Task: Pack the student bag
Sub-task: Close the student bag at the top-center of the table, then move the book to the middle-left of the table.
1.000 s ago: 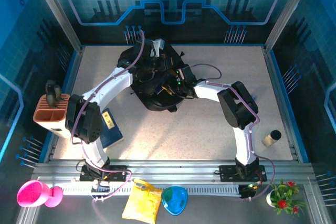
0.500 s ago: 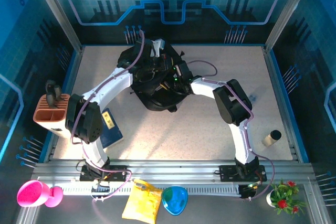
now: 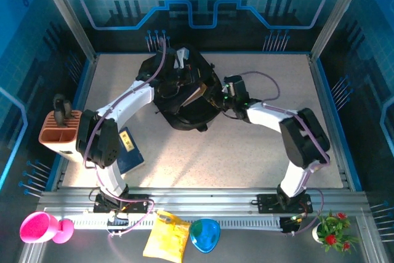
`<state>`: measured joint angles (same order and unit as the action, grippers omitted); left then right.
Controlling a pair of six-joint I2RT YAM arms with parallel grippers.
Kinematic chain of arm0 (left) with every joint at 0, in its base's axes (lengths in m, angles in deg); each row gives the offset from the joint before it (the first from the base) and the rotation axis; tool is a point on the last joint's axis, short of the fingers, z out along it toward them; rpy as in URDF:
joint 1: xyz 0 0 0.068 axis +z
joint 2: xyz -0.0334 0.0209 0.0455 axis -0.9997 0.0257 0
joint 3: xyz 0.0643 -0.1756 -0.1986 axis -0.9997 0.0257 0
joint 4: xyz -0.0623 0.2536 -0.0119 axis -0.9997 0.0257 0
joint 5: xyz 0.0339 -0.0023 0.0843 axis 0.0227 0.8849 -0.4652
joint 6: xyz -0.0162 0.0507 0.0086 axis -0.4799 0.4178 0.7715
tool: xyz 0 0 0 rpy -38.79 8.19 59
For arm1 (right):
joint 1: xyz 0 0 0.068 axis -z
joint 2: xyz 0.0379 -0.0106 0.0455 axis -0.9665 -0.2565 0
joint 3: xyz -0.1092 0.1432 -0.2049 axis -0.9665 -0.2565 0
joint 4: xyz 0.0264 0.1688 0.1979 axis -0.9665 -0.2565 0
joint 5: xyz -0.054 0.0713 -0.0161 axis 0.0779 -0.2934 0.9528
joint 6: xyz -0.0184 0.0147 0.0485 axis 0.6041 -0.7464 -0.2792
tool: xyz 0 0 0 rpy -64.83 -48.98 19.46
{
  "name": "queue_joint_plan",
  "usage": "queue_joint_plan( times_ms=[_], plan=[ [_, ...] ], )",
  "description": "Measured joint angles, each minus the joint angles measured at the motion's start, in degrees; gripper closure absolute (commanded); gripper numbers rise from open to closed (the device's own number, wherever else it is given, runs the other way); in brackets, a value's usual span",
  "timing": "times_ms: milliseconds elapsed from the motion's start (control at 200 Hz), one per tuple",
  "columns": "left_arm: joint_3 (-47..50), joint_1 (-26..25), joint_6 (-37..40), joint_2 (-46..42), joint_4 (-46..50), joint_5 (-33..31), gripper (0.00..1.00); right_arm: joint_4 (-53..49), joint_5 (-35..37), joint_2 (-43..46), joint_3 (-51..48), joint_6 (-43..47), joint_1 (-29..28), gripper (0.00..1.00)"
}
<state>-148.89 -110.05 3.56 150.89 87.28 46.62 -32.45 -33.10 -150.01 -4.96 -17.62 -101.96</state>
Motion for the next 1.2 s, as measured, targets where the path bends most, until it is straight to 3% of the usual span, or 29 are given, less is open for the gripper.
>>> queue_joint_plan(
  times_ms=[170, 385, 600, 765, 996, 1196],
  plan=[
    [1.3, 0.0, -1.8, 0.0, 0.2, 1.5, 0.48, -3.8, 5.8, 9.6, -3.6, 5.3, 3.2, 0.39],
    [7.5, 0.0, -4.8, -2.2, 3.0, 2.8, 0.36, -12.1, 11.6, 12.1, -3.1, 14.2, 5.5, 0.2],
    [19.1, 2.8, -5.7, -11.4, 11.7, -5.5, 0.19, -17.0, 12.3, 10.3, -0.5, 20.0, 5.5, 0.0],
    [26.9, 4.3, -7.0, -19.1, 17.8, -13.4, 0.02, -17.0, 10.7, 8.2, 1.0, 23.0, 5.5, 0.0],
    [37.9, 7.9, -11.2, -27.4, 25.0, -23.0, 0.01, -16.5, 7.8, 4.8, 3.4, 23.6, 5.5, 0.0],
    [44.9, 12.1, -14.3, -29.8, 27.2, -25.6, 0.02, -15.6, 5.1, 3.2, 4.1, 23.4, 5.5, 0.0]
  ],
)
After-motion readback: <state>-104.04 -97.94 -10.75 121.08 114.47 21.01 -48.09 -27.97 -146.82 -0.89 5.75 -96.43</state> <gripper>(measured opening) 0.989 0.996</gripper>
